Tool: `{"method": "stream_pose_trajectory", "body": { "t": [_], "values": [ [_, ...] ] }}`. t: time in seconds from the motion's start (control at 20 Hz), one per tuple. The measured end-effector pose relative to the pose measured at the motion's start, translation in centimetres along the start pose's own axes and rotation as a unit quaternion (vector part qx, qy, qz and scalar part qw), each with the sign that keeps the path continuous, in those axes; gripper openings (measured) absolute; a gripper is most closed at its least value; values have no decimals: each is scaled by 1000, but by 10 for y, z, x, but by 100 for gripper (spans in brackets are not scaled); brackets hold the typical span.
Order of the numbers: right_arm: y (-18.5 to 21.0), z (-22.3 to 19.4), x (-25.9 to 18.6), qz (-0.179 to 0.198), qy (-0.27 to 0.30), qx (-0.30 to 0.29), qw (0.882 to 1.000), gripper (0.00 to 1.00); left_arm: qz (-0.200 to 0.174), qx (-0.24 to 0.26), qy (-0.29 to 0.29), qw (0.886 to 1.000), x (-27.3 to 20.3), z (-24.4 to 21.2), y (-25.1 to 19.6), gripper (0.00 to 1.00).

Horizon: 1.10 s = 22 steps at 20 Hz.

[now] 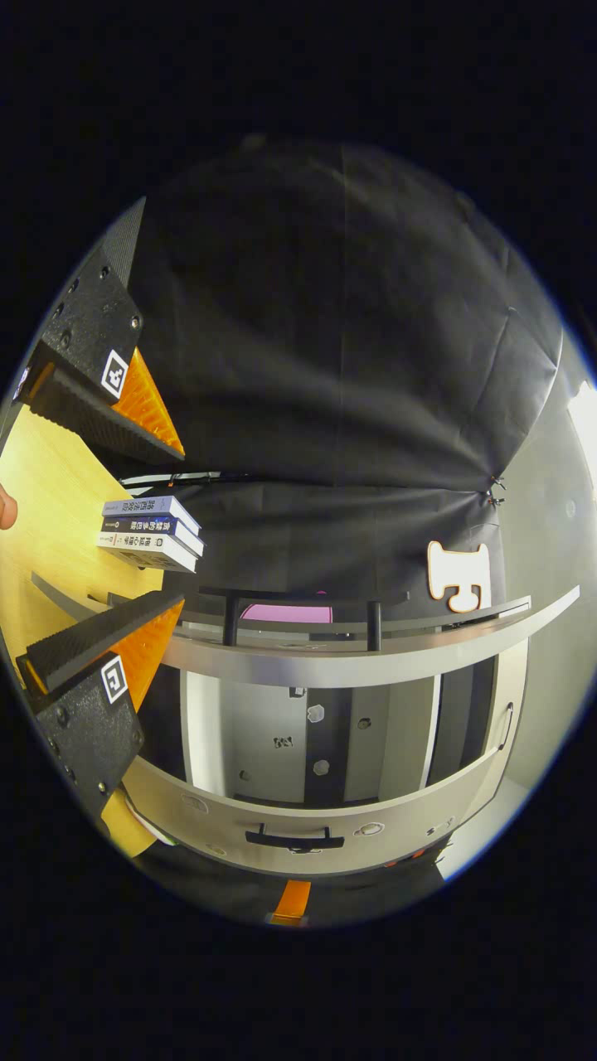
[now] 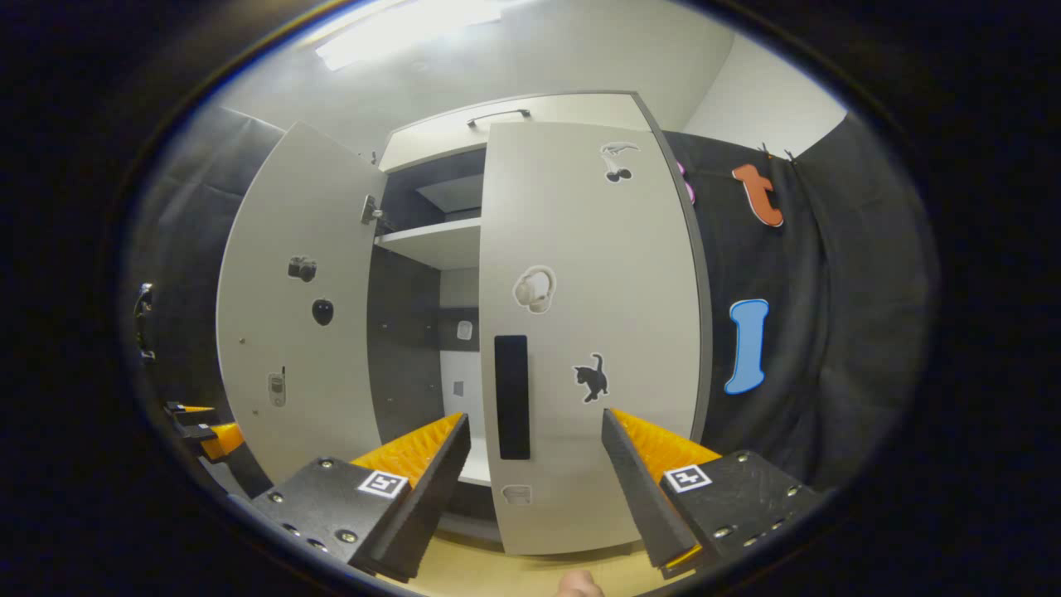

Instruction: Grasp the bottle in the cabinet with the left hand and place it on the coaster, then close the right door with the right hand and the left door with the left hand.

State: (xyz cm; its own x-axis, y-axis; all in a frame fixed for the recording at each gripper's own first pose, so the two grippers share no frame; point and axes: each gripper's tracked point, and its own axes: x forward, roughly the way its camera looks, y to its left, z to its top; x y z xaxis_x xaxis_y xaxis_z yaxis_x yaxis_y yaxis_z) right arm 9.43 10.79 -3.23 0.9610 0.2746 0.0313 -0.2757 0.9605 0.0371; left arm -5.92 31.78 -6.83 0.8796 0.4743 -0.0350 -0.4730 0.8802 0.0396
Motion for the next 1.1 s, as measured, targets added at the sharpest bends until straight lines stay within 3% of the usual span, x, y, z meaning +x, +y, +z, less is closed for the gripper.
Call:
{"method": "stream_pose_trajectory", "body": {
  "t": [0.25, 0.45, 0.55, 0.6, 0.65, 0.95, 1.0, 1.1],
  "values": [
    [-8, -1, 0, -9, -1, -4, 1000, 93, -11, 7, -2, 1000, 5, 1, -3, 96],
    [-13, -1, 0, -14, -2, -5, 1000, 96, -34, -2, 4, 999, 5, 0, -12, 89],
    [-13, 0, -1, -13, -2, -4, 1000, 96, -45, -4, 5, 999, 3, -1, -21, 94],
    [-13, 0, -1, -12, -2, -4, 1000, 97, -52, -5, 5, 999, 2, -1, -27, 89],
    [-13, 0, -2, -11, -1, -5, 1000, 97, -57, -4, 4, 998, 0, 0, -34, 94],
    [-20, -2, -8, -12, 1, -9, 1000, 97, -82, -6, 7, 997, -4, -1, -60, 94],
    [-22, -1, -9, -13, 1, -9, 1000, 97, -86, -4, 8, 996, -5, -1, -64, 89],
    [-27, 0, -12, -17, 0, -8, 1000, 97, -92, 1, 6, 996, -6, 0, -70, 88]
  ]
}}
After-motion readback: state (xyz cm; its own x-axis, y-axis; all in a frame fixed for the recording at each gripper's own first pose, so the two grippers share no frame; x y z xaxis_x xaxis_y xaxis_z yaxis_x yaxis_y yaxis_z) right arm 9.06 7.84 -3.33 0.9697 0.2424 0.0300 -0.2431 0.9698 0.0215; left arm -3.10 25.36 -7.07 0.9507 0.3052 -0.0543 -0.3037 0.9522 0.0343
